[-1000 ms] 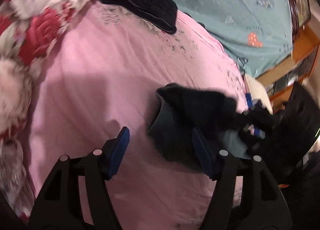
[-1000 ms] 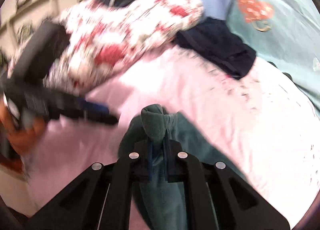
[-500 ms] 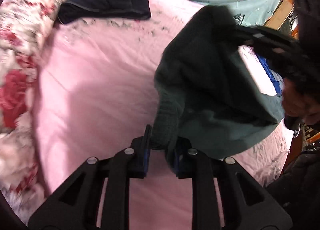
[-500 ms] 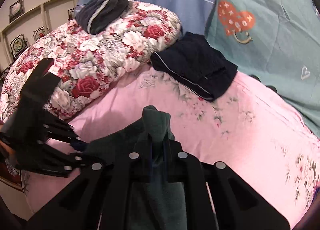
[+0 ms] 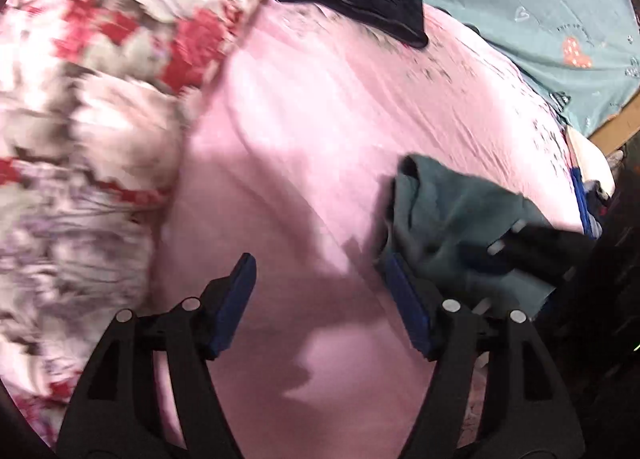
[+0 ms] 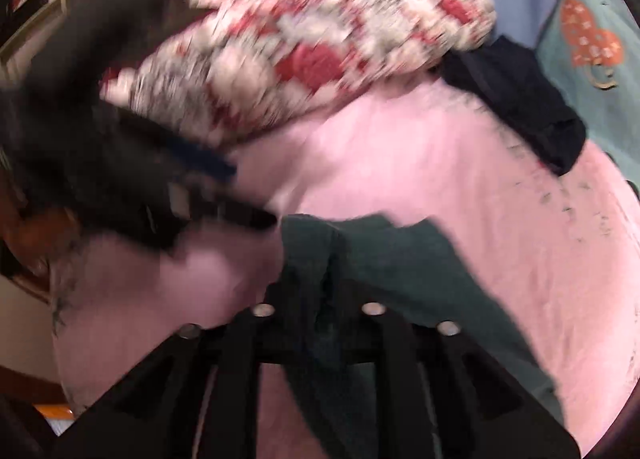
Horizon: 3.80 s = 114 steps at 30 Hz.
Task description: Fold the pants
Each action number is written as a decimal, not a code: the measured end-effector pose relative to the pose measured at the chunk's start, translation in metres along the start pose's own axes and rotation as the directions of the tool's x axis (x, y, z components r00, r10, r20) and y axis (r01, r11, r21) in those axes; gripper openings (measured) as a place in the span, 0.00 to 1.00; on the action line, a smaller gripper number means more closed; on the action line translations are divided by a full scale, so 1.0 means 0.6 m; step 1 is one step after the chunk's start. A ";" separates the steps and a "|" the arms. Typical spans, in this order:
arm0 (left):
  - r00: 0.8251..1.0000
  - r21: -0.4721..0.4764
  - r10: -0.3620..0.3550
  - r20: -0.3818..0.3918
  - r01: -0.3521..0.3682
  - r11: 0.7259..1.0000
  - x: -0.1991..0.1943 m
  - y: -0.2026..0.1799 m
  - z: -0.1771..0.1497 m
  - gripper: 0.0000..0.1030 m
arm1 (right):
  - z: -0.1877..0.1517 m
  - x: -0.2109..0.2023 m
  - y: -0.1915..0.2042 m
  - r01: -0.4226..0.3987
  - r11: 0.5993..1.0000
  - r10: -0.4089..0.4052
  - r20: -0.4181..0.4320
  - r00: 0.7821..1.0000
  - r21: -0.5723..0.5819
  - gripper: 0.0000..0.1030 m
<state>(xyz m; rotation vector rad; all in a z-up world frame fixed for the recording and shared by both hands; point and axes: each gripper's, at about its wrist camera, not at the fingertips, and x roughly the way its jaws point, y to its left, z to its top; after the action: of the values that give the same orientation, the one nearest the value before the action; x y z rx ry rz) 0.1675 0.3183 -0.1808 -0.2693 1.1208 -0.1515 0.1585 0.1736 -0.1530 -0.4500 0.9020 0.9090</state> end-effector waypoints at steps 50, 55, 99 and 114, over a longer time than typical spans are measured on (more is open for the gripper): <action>0.988 0.249 -0.073 -0.134 0.105 0.963 0.118 -0.454 -0.092 0.82 | -0.281 -0.248 -0.364 -0.310 0.868 0.345 -0.021 0.938 0.387 0.03; 0.985 0.045 -0.172 0.005 0.171 0.984 0.053 -0.384 -0.016 0.82 | -0.313 -0.246 -0.289 -0.393 0.846 0.454 -0.101 0.885 0.360 0.03; 0.999 0.172 -0.007 -0.038 0.013 0.985 0.114 -0.307 -0.052 0.83 | -0.256 -0.087 -0.485 -0.430 0.505 0.420 0.223 0.880 0.748 0.14; 0.996 0.185 -0.004 0.089 -0.012 0.983 0.012 -0.208 0.032 0.85 | -0.242 -0.287 -0.407 -0.136 0.843 0.153 0.010 0.988 0.521 0.41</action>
<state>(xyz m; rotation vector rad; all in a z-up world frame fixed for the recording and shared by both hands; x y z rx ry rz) 0.1896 0.1997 -0.1432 -0.1066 1.0109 -0.2367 0.2406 -0.1440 -0.0995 0.0771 1.1778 0.7522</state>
